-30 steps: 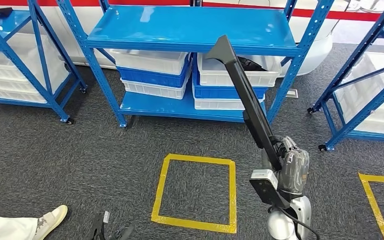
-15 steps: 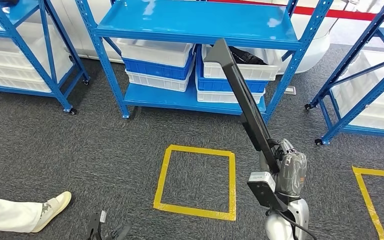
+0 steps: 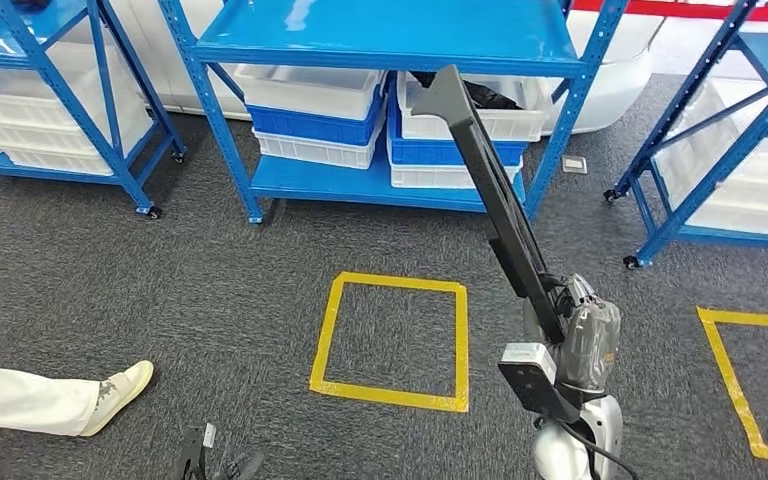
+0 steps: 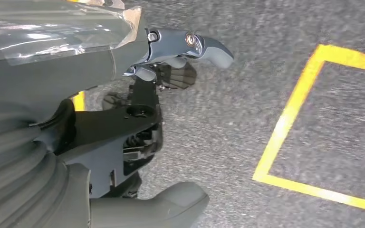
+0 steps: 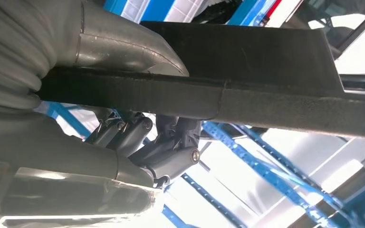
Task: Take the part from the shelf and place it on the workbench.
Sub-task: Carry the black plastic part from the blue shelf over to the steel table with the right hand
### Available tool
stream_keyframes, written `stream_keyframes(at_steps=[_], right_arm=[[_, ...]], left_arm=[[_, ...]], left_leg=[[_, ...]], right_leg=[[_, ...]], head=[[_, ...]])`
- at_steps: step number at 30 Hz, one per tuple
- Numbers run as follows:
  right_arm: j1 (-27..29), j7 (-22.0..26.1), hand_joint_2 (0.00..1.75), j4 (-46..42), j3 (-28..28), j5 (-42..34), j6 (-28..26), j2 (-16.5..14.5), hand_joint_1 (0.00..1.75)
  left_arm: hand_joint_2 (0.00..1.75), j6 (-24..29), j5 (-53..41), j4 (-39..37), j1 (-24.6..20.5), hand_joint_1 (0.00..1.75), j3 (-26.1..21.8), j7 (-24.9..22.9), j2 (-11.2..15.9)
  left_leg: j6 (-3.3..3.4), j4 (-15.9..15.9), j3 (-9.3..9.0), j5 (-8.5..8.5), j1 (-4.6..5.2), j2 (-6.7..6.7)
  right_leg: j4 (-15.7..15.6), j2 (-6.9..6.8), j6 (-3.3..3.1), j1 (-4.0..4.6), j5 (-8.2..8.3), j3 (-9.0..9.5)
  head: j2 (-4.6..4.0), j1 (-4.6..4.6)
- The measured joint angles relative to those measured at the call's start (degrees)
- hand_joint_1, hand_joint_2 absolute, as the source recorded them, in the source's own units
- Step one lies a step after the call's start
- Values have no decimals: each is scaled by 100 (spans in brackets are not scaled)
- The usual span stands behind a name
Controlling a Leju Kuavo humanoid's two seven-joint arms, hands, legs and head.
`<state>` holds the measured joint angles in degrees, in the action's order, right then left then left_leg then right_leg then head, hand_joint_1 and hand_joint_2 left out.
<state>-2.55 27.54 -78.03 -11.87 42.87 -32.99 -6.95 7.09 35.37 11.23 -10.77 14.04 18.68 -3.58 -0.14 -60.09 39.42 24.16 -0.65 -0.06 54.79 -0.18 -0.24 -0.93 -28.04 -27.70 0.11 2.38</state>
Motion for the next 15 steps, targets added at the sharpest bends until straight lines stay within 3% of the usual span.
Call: stream_keyframes(at_steps=[2, 3, 4, 5, 6, 8, 9, 10, 13, 15], right_arm=[[5, 2, 175, -1, 7, -1, 2, -12, 175], [9, 2, 175, 0, 9, -1, 3, -13, 175], [14, 2, 175, 1, 13, 0, 3, -13, 175], [20, 2, 175, 1, 17, 0, 3, -13, 175], [23, 2, 175, 1, 21, 0, 3, -13, 175], [27, 2, 175, -4, 28, 0, 3, -17, 175], [27, 3, 175, -8, 30, 1, 3, -20, 175], [26, 4, 175, -12, 31, 1, 3, -25, 175], [28, 9, 175, -22, 32, 1, 3, -33, 175], [27, 9, 175, -31, 33, 0, 3, -29, 175]], left_arm=[[175, 2, 4, 0, 6, 0, -2, 1, -1], [175, 2, 6, 0, 7, 0, -3, 1, -1], [175, 2, 7, 0, 8, 0, -3, 1, 1], [175, 2, 8, 0, 8, 0, -4, 1, 2], [175, 2, 10, 0, 7, 0, -4, 1, 3], [175, 2, 13, 1, -4, 0, -5, 2, 5], [175, 2, 13, 1, -8, 0, -5, 3, 5], [175, 2, 13, 1, -9, 0, -5, 5, 5], [175, 2, 14, 0, -7, 0, -6, 10, -1], [175, 2, 15, 0, -14, 0, -10, 10, -5]], left_leg=[[-51, -743, 199, 576, -8, -6], [-68, -1080, 255, 713, -10, -6], [-73, -1258, 229, 717, -10, -6], [-69, -1227, 95, 624, -10, -6], [-55, -971, -151, 490, -10, -6], [-3, -157, -752, 394, -2, -12], [32, 131, -945, 404, 11, -16], [67, 294, -1037, 437, 30, -19], [196, 372, -993, 329, 47, -3], [288, 417, -901, 195, 24, 18]], right_leg=[[13, -5, -34, 13, 135, -141], [25, -6, -31, 18, 197, -226], [45, -6, -21, 22, 250, -310], [72, -5, -7, 23, 293, -393], [105, -4, 8, 23, 328, -467], [176, -2, 51, 32, 378, -581], [197, -3, 84, 40, 405, -612], [208, -5, 125, 44, 434, -632], [228, -3, 237, 44, 484, -681], [538, 6, 217, 42, 202, -831]], head=[[0, 27], [0, 29], [0, 29], [0, 31], [0, 30], [0, 31], [0, 24], [0, 23], [0, 25], [0, 5]])
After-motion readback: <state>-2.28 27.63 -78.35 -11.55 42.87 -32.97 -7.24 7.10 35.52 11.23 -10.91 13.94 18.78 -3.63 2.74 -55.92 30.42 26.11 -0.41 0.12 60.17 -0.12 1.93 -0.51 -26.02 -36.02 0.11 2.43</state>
